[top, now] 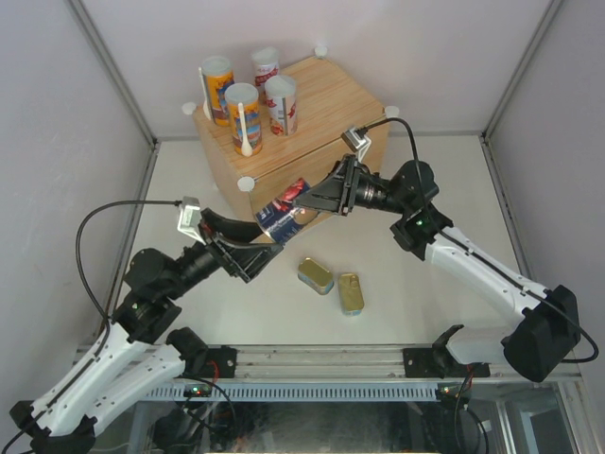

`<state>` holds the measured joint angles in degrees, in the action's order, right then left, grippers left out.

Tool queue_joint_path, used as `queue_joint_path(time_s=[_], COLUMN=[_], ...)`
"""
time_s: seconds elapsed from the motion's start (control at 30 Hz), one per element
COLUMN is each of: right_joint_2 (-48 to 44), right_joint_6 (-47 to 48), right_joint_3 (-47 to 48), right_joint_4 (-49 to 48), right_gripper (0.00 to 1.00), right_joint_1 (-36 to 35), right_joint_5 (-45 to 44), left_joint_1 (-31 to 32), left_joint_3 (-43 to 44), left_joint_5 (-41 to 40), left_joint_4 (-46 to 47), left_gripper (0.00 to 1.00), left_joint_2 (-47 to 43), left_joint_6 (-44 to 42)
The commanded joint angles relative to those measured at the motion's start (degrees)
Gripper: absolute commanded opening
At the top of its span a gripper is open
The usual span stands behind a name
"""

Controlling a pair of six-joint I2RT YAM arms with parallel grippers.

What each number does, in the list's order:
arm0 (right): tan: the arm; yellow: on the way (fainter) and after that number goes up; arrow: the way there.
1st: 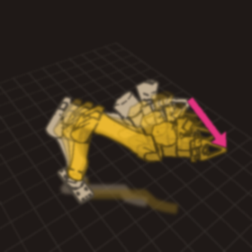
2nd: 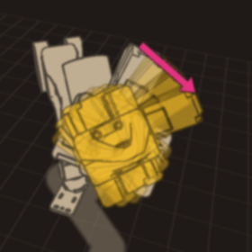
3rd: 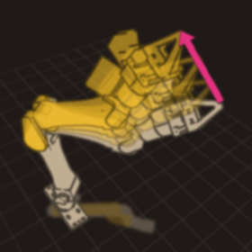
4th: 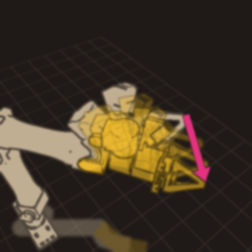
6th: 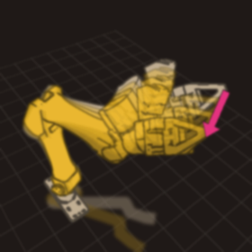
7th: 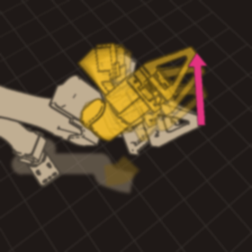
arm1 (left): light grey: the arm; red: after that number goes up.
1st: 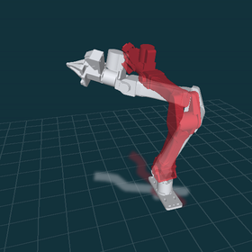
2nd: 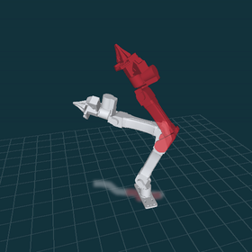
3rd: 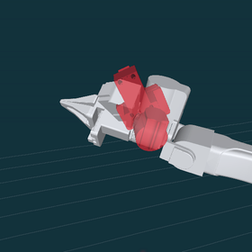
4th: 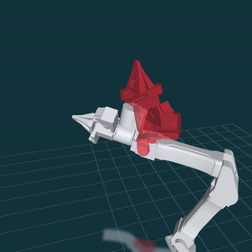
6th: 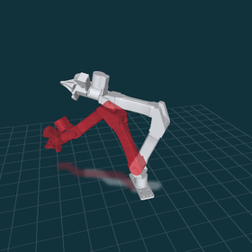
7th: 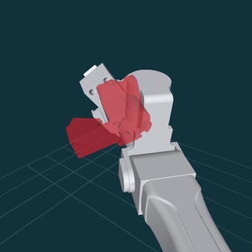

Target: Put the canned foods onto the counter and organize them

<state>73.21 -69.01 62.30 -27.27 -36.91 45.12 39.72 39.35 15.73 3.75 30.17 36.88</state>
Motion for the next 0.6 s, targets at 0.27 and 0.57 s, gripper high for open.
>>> queue_joint_path(time_s=[0.27, 0.57], right_joint_2=[-0.9, -0.6], right_joint_6=[-2.4, -3.1], right_joint_3=[3.6, 3.2], right_joint_4=[-7.8, -9.0], right_gripper=[0.0, 0.0], right_joint_1=[-2.3, -3.0], right_joint_5=[-2.5, -2.8], left_joint_1=[-0.5, -0.6], left_joint_3=[3.0, 3.0], left_joint_5=[1.3, 0.4], left_joint_4=[5.2, 8.1], left_gripper=[1.0, 1.0], left_joint_2=[2.3, 2.9], left_joint_6=[0.1, 0.7])
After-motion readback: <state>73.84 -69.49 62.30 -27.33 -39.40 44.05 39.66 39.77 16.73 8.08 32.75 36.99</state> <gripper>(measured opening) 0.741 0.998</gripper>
